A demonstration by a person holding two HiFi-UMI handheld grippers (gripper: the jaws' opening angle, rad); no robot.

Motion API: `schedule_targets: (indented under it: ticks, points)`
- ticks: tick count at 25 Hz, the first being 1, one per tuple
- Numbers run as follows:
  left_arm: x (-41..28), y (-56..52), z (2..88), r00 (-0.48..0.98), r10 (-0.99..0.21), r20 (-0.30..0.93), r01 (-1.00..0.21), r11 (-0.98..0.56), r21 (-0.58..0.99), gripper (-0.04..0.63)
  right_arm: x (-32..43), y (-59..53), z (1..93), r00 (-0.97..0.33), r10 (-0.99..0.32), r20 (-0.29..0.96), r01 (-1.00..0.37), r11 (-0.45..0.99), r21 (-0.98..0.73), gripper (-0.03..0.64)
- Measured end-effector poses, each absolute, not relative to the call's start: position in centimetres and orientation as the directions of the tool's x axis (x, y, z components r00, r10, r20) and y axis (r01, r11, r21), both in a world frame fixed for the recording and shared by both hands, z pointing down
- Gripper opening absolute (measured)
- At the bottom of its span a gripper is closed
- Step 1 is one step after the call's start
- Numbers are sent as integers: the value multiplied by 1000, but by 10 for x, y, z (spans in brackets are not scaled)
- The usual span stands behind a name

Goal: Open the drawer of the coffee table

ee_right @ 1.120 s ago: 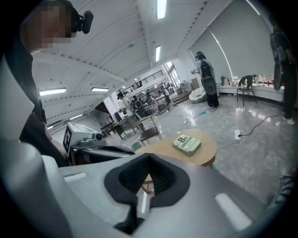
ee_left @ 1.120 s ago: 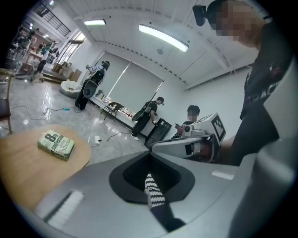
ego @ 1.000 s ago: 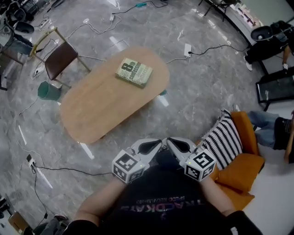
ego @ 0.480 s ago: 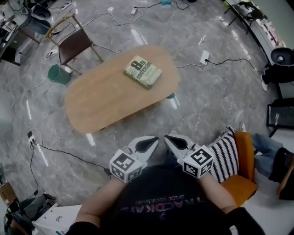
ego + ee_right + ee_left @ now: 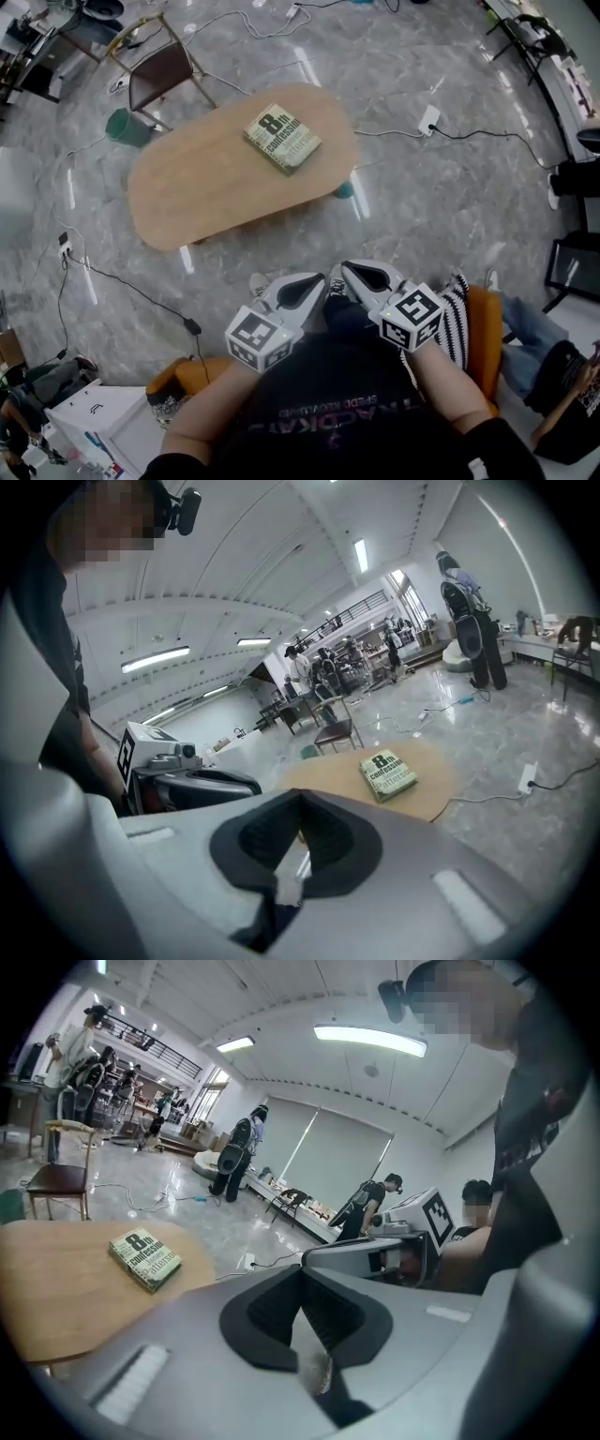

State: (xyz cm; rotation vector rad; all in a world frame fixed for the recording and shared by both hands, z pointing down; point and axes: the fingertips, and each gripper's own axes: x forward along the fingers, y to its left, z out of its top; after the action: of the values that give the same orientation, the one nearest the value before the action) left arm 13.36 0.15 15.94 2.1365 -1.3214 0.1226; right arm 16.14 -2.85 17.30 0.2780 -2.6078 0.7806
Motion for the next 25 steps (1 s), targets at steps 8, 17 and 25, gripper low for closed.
schedule_targets:
  ticks: [8,17,25]
  points:
    - [139,0,181,408,-817,408,-867,-206,453,2,170,-40,197,-892,-12,451,-260,831,-491,0]
    - [95,12,247,390,-788,477,-884,-174,435,2,139,-44,252,-870,-30,492,-300,824,-481,0]
    - [57,3,319,316,-811,493,-910,-112,399,2,118,-48,327,-850,-33,526,-313,833,-455,0]
